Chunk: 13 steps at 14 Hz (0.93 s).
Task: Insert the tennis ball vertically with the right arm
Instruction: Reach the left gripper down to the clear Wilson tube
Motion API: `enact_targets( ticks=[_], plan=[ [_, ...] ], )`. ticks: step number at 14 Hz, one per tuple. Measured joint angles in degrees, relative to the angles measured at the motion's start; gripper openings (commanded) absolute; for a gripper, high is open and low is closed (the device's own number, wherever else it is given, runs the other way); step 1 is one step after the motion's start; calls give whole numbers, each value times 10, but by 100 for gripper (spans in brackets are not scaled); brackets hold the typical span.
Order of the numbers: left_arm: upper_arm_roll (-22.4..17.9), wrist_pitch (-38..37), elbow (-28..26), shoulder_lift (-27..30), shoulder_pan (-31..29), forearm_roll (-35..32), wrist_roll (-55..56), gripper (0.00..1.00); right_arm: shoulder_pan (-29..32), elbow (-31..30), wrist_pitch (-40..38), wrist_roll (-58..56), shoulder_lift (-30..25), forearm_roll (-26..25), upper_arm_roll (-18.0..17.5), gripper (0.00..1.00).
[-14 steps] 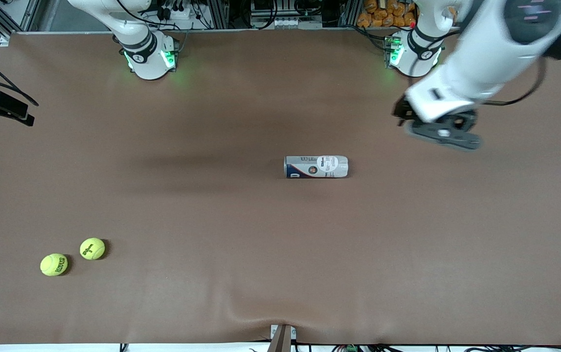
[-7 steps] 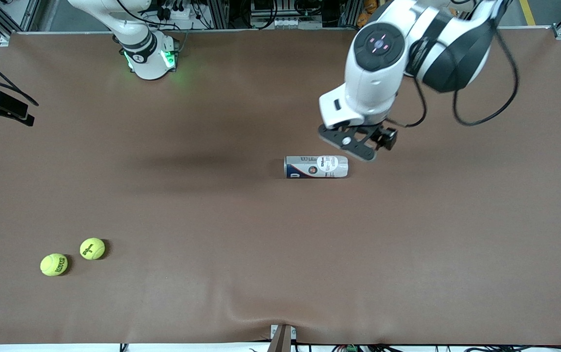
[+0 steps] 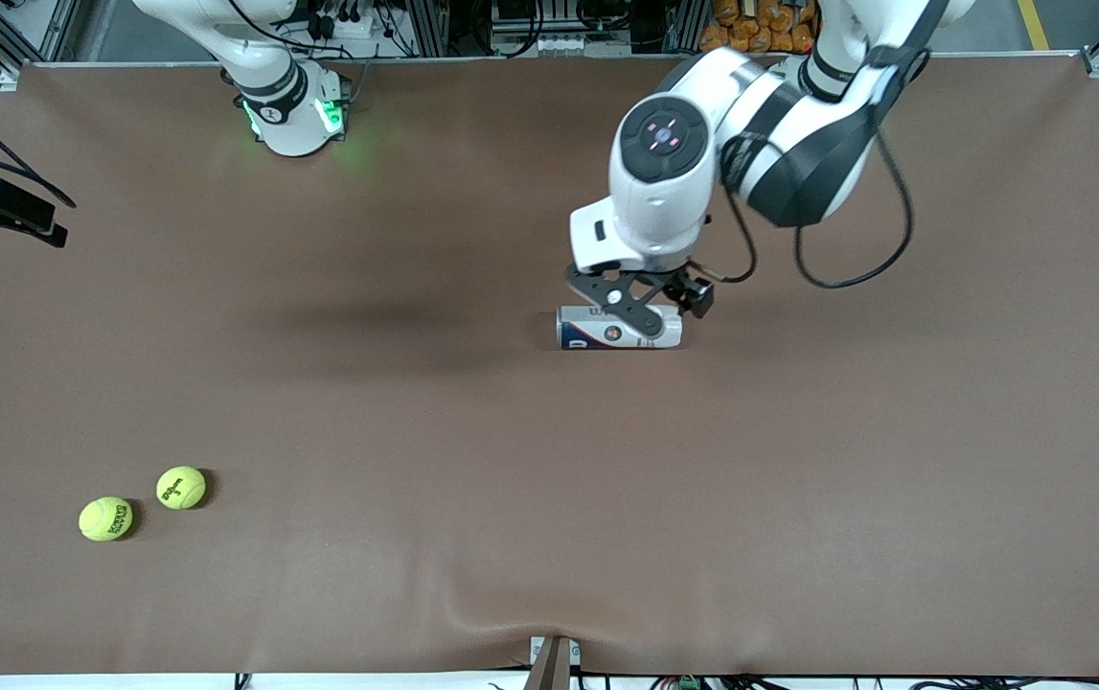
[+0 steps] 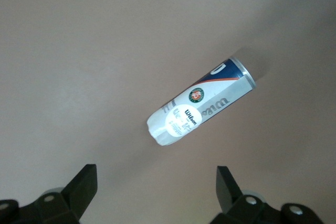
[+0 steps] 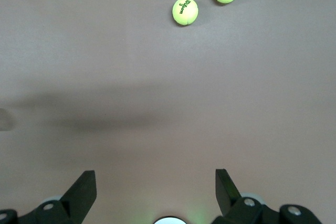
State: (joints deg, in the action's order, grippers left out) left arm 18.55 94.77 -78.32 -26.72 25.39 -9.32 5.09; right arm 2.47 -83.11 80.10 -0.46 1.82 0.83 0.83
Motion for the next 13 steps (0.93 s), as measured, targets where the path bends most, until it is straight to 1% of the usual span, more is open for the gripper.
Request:
enact_targets(
  ticks=[3,5,8,11,13],
  plan=[
    [0,7,0,-40,27,-9,-1,100,0,0,0,0,0,0,0,100],
    [0,8,0,-55,51,-42,-2,100,0,0,0,0,0,0,0,100],
    [0,1,-2,-73,86,-66,-5,100,0,0,0,0,0,0,0,100],
    [0,-17,-9,-108,109,-116,-29,100,0,0,0,0,0,0,0,100],
    [0,-18,-11,-134,119,-145,-67,100,0,0,0,0,0,0,0,100]
  ],
)
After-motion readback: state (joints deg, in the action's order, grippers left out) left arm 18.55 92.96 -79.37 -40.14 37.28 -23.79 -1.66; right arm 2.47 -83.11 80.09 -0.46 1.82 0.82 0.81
